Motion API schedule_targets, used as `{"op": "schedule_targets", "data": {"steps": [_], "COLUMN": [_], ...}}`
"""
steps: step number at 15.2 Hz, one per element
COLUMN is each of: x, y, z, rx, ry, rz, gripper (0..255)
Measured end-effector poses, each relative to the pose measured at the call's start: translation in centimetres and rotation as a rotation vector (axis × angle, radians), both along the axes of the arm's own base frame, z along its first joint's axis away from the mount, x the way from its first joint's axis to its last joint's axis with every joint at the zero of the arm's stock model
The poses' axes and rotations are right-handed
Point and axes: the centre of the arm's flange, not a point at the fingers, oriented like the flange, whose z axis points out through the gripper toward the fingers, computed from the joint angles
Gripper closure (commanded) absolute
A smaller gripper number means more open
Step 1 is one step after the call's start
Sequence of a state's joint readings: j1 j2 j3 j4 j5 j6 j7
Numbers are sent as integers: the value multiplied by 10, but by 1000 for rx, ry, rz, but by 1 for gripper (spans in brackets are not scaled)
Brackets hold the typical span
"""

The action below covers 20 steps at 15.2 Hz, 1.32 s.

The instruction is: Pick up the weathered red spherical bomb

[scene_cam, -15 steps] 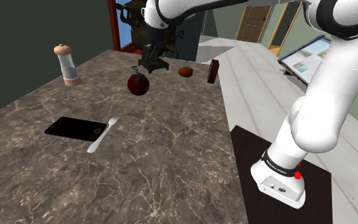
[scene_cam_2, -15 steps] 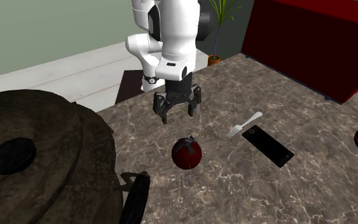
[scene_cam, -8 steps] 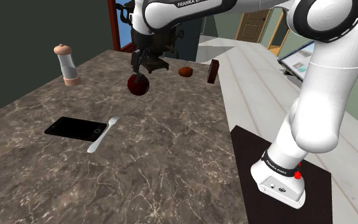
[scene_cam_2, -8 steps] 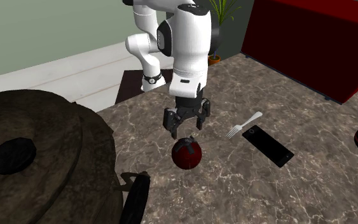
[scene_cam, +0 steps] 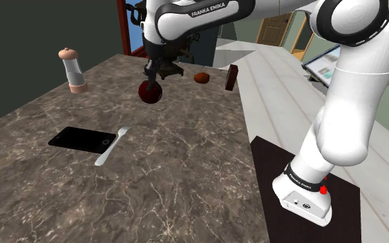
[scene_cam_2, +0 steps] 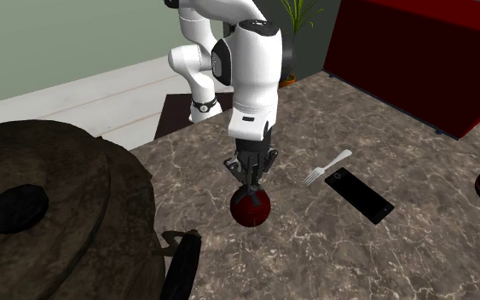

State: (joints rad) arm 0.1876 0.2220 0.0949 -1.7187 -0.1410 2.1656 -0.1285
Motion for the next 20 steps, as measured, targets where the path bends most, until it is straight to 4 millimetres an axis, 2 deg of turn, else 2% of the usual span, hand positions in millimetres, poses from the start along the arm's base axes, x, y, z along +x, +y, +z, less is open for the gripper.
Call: {"op": "schedule_targets", "data": {"steps": [8,20], "x": [0,-1], "y": [0,-2], "z": [2,63], "rx": [0,0], "ry": [0,1], "rz": [1,0], "gripper": [255,255]}}
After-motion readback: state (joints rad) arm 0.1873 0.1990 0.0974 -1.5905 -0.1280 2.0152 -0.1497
